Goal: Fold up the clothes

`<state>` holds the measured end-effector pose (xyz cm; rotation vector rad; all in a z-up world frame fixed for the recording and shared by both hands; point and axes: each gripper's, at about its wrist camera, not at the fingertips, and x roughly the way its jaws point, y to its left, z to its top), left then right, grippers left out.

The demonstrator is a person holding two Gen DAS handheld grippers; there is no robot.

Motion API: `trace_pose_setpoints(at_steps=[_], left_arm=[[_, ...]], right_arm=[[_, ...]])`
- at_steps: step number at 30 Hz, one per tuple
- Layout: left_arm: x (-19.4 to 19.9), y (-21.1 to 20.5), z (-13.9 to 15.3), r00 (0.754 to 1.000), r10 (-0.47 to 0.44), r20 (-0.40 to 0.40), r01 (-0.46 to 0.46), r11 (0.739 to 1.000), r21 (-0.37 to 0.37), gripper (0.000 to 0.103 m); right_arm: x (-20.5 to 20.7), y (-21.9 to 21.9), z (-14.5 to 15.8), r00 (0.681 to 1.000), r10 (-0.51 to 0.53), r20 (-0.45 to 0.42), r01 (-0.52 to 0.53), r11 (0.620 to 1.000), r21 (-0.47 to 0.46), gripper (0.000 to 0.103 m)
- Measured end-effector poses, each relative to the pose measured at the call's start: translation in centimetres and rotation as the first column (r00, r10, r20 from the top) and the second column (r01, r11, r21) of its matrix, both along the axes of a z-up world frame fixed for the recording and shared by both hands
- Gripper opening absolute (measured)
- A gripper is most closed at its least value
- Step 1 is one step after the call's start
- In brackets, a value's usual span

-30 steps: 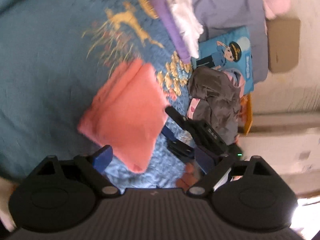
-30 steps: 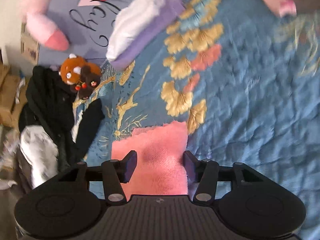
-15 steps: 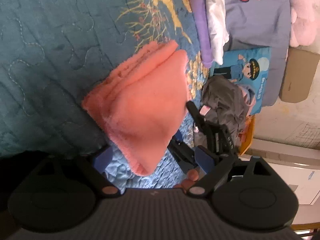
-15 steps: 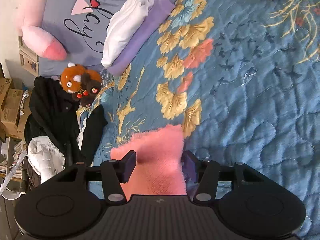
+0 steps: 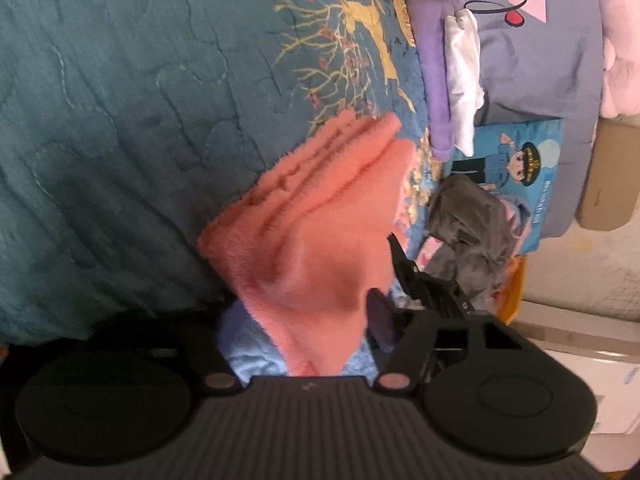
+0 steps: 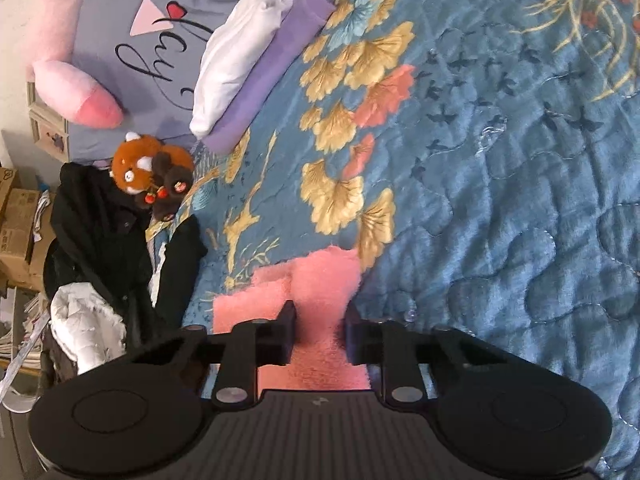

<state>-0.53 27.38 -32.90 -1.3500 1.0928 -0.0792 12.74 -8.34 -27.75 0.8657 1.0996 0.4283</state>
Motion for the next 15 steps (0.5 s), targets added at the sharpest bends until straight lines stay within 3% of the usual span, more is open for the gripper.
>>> trace_pose_setpoints(at_steps=[2,5,11,15], left_arm=[[0.2,0.0,0.5,1.000,-0.012,0.003,0.012,0.998,0.058,0.037],[1.3,-0.1,1.9,0.999,-0.036,0.024,0.032,0.989,0.146,0.025],[4.8,-1.0,6.1,0.991,-0.116,0.069,0.086,0.936,0.342,0.018],[7.7,-2.0,10.1,0.971,-0.217,0.101,0.146,0.870,0.471,0.017]], right_arm=[[-0.4,0.0,0.7,0.999,0.007,0.036,-0.006,1.000,-0.025,0.014],[-0.9,0.3,2.4,0.995,0.027,0.096,-0.020,0.997,-0.078,0.013],[-2.1,0.4,6.3,0.975,0.038,0.217,-0.004,0.988,-0.154,0.012],[-2.7,-0.6,8.7,0.958,-0.011,0.285,0.058,0.986,-0.156,0.012]])
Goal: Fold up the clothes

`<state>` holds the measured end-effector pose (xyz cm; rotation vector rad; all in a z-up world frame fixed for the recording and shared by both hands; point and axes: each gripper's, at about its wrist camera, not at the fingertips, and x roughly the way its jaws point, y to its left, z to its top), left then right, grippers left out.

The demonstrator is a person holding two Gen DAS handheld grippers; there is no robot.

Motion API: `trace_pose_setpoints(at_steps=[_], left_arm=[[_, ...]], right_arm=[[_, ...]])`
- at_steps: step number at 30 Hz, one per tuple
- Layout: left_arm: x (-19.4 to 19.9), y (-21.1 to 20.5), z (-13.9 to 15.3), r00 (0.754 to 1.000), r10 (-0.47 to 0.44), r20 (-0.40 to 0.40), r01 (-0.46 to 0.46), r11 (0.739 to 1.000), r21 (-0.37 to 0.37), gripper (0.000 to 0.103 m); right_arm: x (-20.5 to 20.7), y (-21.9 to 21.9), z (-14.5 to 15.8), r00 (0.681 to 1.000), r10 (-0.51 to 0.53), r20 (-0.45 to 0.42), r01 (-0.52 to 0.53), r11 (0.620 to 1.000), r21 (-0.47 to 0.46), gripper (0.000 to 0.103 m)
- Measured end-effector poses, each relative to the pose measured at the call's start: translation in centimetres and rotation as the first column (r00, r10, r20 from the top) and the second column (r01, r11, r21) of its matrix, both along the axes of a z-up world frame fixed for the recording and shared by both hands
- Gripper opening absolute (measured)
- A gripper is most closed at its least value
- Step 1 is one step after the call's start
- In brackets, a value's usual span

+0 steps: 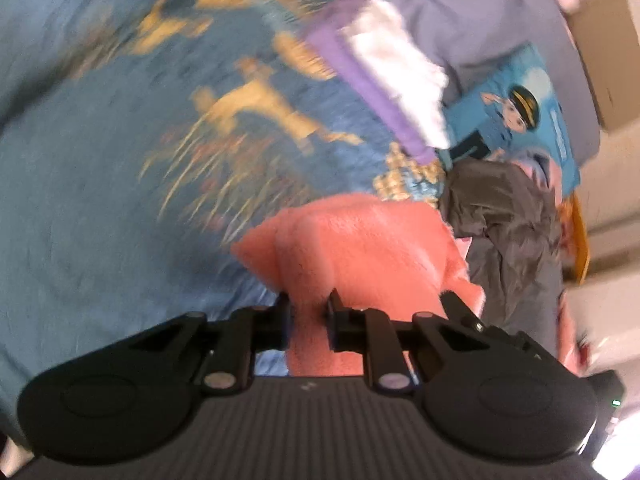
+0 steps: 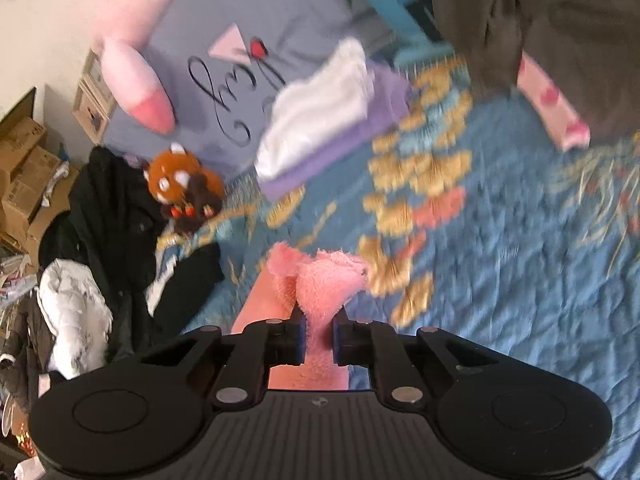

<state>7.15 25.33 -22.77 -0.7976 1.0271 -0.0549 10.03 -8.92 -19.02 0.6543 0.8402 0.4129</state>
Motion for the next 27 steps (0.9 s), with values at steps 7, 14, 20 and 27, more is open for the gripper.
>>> trace_pose_setpoints(at_steps=[7,14,20,27], left_arm=[[4.4,-5.5,6.4,0.964,-0.259,0.053,0.238,0.939,0.250,0.020],[7.2,-8.1,-2.7,0.922,-0.301,-0.245,0.347,0.922,0.172,0.025],[5.7,-6.5,0.5,0.949,-0.289,-0.126,0.311,0.926,0.216,0.055],[1.9,-3.8,3.0,0.965,-0.260,-0.034,0.262,0.945,0.197,0.074]], right_arm=[[-3.1,-2.9,1.4,0.980,-0.184,0.071,0.185,0.983,-0.003,0.012],[-5.4,-4.7,-6.7,0.923,-0.325,-0.206,0.319,0.946,-0.062,0.023],[-5.6,-6.8,-4.6,0.927,-0.365,-0.089,0.357,0.930,-0.090,0.034],[-3.1,-6.7,-2.0,0.990,-0.119,0.074,0.130,0.975,-0.182,0.044]])
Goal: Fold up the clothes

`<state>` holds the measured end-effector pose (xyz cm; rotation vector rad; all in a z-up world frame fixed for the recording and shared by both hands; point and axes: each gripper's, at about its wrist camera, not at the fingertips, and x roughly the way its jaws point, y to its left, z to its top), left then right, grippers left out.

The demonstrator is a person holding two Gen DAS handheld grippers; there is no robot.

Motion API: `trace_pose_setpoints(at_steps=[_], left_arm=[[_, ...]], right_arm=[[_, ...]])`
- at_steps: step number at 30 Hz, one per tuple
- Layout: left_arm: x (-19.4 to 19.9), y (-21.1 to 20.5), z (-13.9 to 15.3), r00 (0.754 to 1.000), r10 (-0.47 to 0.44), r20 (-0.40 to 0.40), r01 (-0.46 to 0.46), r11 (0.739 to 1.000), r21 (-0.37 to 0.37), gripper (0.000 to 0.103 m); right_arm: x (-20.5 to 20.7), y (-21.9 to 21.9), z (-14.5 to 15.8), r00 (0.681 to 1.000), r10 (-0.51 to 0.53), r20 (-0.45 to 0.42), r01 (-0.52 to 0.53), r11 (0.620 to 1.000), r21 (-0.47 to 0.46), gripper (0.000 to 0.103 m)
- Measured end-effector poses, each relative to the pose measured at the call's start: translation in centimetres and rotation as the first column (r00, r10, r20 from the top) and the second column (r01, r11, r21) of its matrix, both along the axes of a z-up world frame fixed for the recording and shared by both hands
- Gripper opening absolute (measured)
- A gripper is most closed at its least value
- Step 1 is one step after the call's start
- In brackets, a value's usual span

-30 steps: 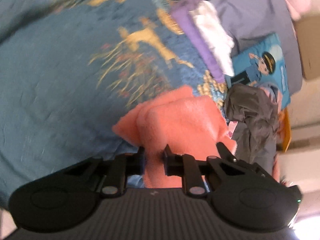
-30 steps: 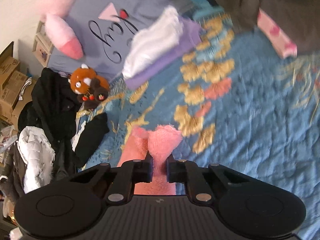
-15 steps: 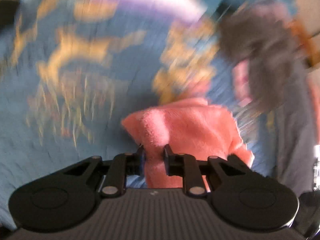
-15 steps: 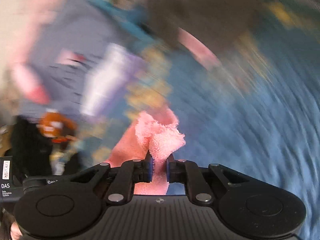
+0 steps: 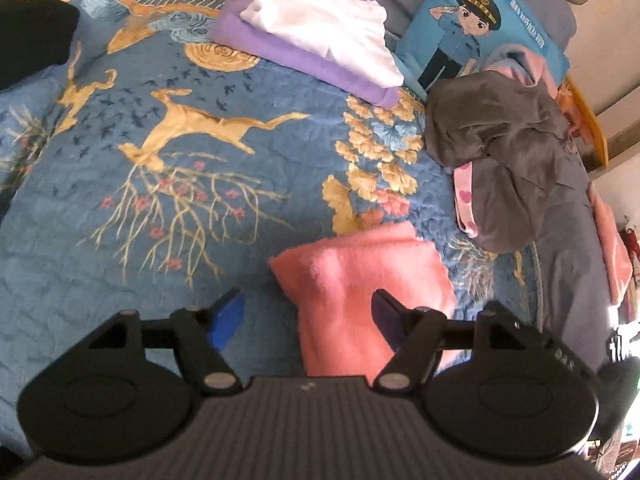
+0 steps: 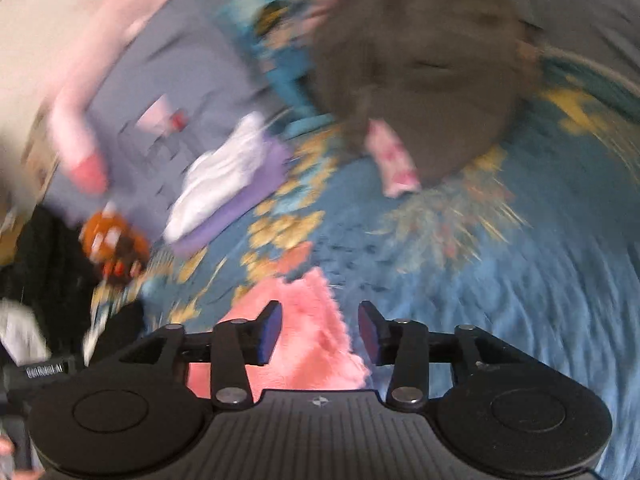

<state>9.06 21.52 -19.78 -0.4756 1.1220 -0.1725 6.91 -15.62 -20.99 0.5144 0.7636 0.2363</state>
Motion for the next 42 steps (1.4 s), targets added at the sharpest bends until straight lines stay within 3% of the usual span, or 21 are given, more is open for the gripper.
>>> trace_pose_setpoints(at_steps=[2,5,10,11,15,18,22,25,27,29,31,33,36,40,42], left_arm=[[-0.8,-0.1,-0.1,1.000,0.000,0.001,0.000,1.000,-0.018,0.074],[-1.5,-1.2,-1.4,1.000,-0.012,-0.007,0.011,0.998,-0.060,0.077],[-2.6,-3.1,-2.4,0.999,-0.039,-0.030,0.039,0.999,0.015,0.077],[-2.9,-3.2,-2.4,0.999,-0.040,-0.026,0.041,0.998,0.040,0.078],[-3.8,-2.9,-2.0,1.000,-0.017,0.002,0.017,0.991,0.134,0.082],[-4.2,-2.2,-1.3,0.999,0.027,0.037,-0.033,0.980,0.195,0.088],[-2.7,-2.2,0.2,0.996,0.055,0.071,-0.071,0.964,0.256,0.093],[-1.9,-3.1,2.2,0.994,0.055,0.099,-0.082,0.954,0.289,0.096],[-2.6,-3.4,2.7,0.993,0.047,0.111,-0.071,0.971,0.228,0.103],[-3.2,-3.7,3.1,0.992,0.042,0.116,-0.062,0.984,0.166,0.103],[-3.7,-3.5,1.7,0.996,0.073,0.051,-0.077,0.992,0.095,0.103],[-4.4,-2.7,-0.4,0.993,0.118,-0.020,-0.119,0.992,-0.030,0.102],[-5.1,-1.4,-3.2,0.975,0.190,-0.112,-0.210,0.954,-0.212,0.102],[-4.7,-0.2,-5.7,0.954,0.252,-0.159,-0.291,0.904,-0.312,0.102],[-4.3,0.1,-6.4,0.948,0.268,-0.170,-0.309,0.903,-0.300,0.102]], right_arm=[[1.3,1.1,0.5,0.994,0.109,0.029,-0.106,0.992,-0.071,0.047],[3.4,3.8,0.0,0.975,0.224,-0.001,-0.220,0.958,-0.183,0.046],[7.7,6.3,-2.2,0.984,0.142,-0.108,-0.174,0.889,-0.423,0.037],[8.4,6.0,-2.5,0.988,0.090,-0.126,-0.137,0.889,-0.436,0.036],[7.4,4.3,-1.6,0.996,0.034,-0.087,-0.063,0.933,-0.353,0.036],[5.7,3.6,-0.2,1.000,0.007,-0.027,-0.015,0.952,-0.305,0.044],[4.4,3.9,2.1,0.997,-0.027,0.068,0.047,0.947,-0.319,0.074],[3.8,3.6,3.4,0.998,-0.004,0.057,0.020,0.956,-0.293,0.074],[2.8,2.5,3.6,0.999,0.000,0.044,0.009,0.978,-0.207,0.075],[1.9,0.7,2.8,1.000,-0.018,-0.006,0.018,0.995,-0.103,0.075],[0.8,-1.2,1.5,0.996,-0.058,-0.067,0.058,0.998,-0.009,0.075],[-0.4,-2.7,0.0,0.988,-0.091,-0.127,0.100,0.993,0.069,0.075],[-2.0,-4.4,-2.1,0.973,-0.108,-0.202,0.143,0.975,0.170,0.075],[-2.5,-4.5,-4.2,0.959,-0.096,-0.268,0.181,0.933,0.310,0.075],[-2.4,-4.3,-5.1,0.952,-0.085,-0.295,0.192,0.915,0.355,0.075]])
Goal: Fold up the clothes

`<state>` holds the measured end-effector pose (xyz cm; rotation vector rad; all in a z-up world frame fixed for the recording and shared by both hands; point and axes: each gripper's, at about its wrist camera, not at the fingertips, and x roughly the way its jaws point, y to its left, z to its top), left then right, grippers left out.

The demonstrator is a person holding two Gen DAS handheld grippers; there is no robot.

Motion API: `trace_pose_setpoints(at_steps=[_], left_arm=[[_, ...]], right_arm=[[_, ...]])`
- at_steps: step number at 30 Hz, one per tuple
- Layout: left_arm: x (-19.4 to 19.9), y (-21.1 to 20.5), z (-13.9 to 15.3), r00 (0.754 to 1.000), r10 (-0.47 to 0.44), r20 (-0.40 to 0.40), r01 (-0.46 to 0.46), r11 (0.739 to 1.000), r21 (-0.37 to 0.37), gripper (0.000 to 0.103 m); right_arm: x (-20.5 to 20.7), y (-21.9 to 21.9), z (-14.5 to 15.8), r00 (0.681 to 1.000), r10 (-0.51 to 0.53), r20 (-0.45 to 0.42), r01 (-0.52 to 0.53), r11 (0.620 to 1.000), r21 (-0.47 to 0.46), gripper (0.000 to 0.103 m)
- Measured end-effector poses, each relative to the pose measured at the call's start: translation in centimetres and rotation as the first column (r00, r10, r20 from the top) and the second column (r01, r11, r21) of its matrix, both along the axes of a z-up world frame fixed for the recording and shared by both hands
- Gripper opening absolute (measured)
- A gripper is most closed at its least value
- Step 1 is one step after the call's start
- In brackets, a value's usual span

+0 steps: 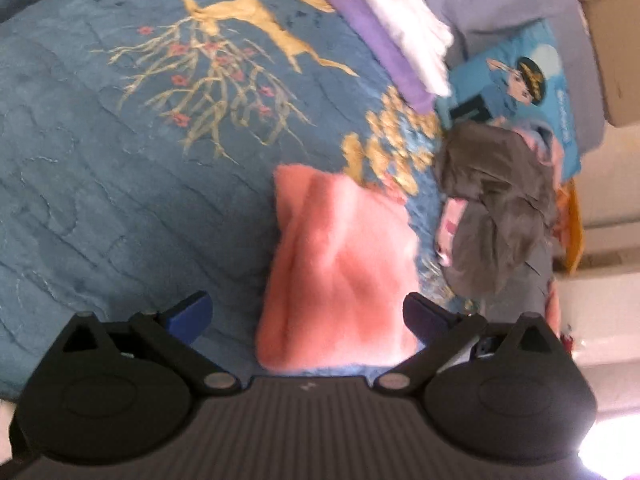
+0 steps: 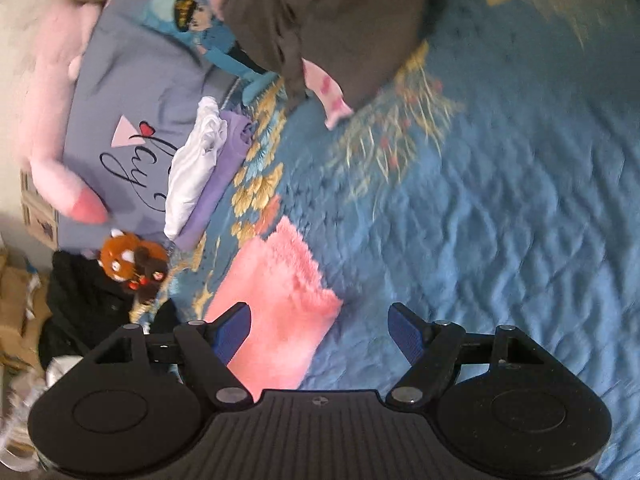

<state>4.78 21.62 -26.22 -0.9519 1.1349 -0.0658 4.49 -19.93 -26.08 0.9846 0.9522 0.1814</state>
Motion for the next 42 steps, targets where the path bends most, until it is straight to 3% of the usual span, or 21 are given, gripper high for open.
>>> trace_pose_setpoints(at_steps=[2,8,12,19,21,22,23,24,25,26,28,31,35,39,42], left_arm=[[0.5,0.1,-0.8,1.000,-0.001,-0.012,0.001,1.000,-0.018,0.102],[2.0,0.9,-3.2,0.999,0.046,0.007,-0.044,0.981,-0.188,0.102],[3.4,0.7,-4.1,0.999,0.028,0.041,-0.016,0.968,-0.250,0.102],[4.6,0.6,-4.9,0.996,0.006,0.084,0.018,0.959,-0.283,0.097],[4.8,0.5,-5.1,0.996,0.002,0.088,0.022,0.960,-0.278,0.089],[4.9,0.5,-5.2,0.996,0.000,0.087,0.024,0.962,-0.274,0.080],[4.9,0.5,-5.2,0.997,-0.007,0.082,0.028,0.964,-0.266,0.076],[4.9,0.5,-5.3,0.997,-0.013,0.075,0.032,0.966,-0.257,0.067],[4.9,0.4,-5.4,0.998,-0.016,0.065,0.032,0.969,-0.246,0.053],[4.9,0.4,-5.5,0.998,-0.018,0.053,0.030,0.972,-0.232,0.047],[4.8,0.4,-5.5,0.999,-0.019,0.042,0.027,0.976,-0.214,0.030],[4.6,0.4,-4.9,0.998,-0.023,0.054,0.032,0.984,-0.175,0.022],[4.6,-1.5,-1.4,0.989,-0.107,0.098,0.104,0.994,0.032,0.019],[4.7,-3.8,2.6,0.969,-0.217,0.121,0.184,0.953,0.239,0.019],[5.2,-5.1,4.7,0.952,-0.282,0.118,0.231,0.916,0.327,0.019]], right_arm=[[0.5,0.6,-0.6,1.000,0.004,-0.017,-0.003,1.000,0.023,0.075],[1.7,1.8,-1.4,0.999,-0.009,-0.031,0.011,0.998,0.065,0.079],[2.4,2.0,-1.5,1.000,-0.020,-0.024,0.022,0.996,0.089,0.080],[2.8,2.6,-1.7,1.000,-0.024,-0.002,0.024,0.996,0.083,0.080],[2.7,2.9,-1.7,1.000,-0.029,0.003,0.028,0.997,0.071,0.074],[2.7,2.9,-1.8,1.000,-0.031,0.002,0.031,0.997,0.065,0.061],[2.7,3.0,-2.0,0.999,-0.031,-0.014,0.032,0.998,0.058,0.049],[2.6,2.9,-2.1,0.999,-0.039,-0.023,0.040,0.998,0.047,0.043],[2.6,2.9,-2.3,0.999,-0.038,-0.026,0.039,0.998,0.052,0.028],[2.5,2.8,-2.5,0.999,-0.036,-0.028,0.037,0.997,0.060,0.017],[2.2,2.7,-2.7,0.999,-0.041,-0.026,0.043,0.996,0.083,0.015],[1.8,3.0,-1.8,0.999,-0.038,0.005,0.037,0.998,0.055,0.011],[1.9,4.2,1.1,0.997,0.022,0.070,-0.017,0.998,-0.061,0.010],[2.3,5.3,4.1,0.990,0.087,0.108,-0.066,0.981,-0.181,0.010],[2.6,5.9,5.9,0.984,0.127,0.127,-0.091,0.961,-0.259,0.010]])
